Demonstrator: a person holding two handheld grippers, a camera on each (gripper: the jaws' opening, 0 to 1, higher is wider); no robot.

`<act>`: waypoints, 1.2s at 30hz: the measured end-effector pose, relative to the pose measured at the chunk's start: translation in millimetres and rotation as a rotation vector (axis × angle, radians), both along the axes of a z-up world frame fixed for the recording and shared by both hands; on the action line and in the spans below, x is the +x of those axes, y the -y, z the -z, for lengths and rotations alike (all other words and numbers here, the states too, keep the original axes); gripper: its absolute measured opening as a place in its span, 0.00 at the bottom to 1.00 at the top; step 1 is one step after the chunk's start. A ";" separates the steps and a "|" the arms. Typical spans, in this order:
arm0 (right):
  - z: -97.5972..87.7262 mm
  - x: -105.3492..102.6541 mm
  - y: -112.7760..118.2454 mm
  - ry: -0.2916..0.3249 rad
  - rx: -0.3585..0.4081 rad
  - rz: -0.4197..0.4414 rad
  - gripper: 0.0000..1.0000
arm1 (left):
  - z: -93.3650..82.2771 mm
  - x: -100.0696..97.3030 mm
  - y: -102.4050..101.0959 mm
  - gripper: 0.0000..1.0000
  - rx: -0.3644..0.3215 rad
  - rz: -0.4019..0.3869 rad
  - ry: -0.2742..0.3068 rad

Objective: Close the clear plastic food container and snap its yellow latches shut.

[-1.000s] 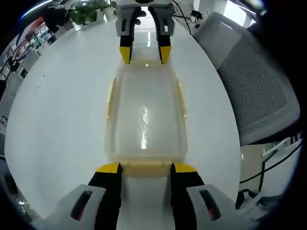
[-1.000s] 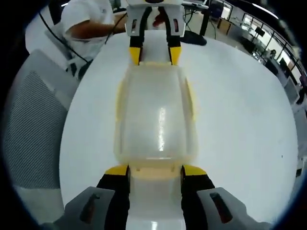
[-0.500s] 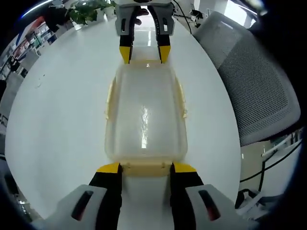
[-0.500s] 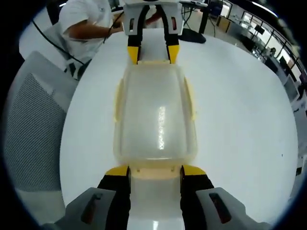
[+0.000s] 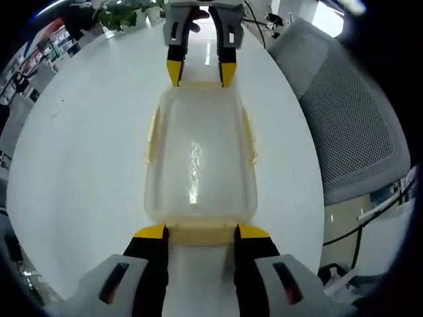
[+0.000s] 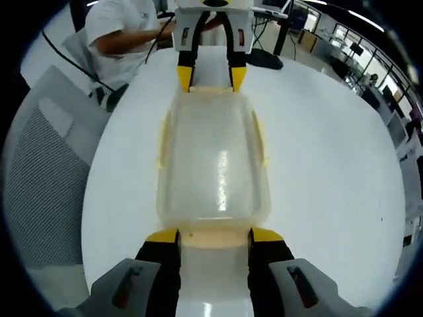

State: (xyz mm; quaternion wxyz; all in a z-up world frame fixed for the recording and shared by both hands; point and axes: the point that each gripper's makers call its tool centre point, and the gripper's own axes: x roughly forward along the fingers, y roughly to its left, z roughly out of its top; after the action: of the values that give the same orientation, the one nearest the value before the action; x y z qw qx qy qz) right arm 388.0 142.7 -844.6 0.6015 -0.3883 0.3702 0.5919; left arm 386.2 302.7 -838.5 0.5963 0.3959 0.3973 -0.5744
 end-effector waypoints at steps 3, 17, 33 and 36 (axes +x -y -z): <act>-7.8 -1.7 1.1 -0.005 0.017 -0.022 0.38 | -10.5 -3.6 1.4 0.37 -0.004 -0.002 -0.011; -39.6 -14.0 -2.4 -0.045 0.046 -0.038 0.38 | -38.8 -17.4 -1.0 0.37 0.021 0.000 -0.029; -77.1 2.9 -2.1 -0.035 0.050 -0.015 0.38 | -69.9 2.8 -0.3 0.38 0.039 0.012 0.006; -76.2 0.5 2.6 -0.034 0.044 -0.018 0.38 | -69.2 1.2 3.8 0.38 0.038 0.017 0.005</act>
State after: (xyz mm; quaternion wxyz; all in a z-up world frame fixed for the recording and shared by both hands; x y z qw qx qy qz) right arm 388.5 140.0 -768.5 0.5981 -0.3681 0.3640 0.6118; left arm 387.5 298.9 -769.4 0.5850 0.4119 0.4031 -0.5706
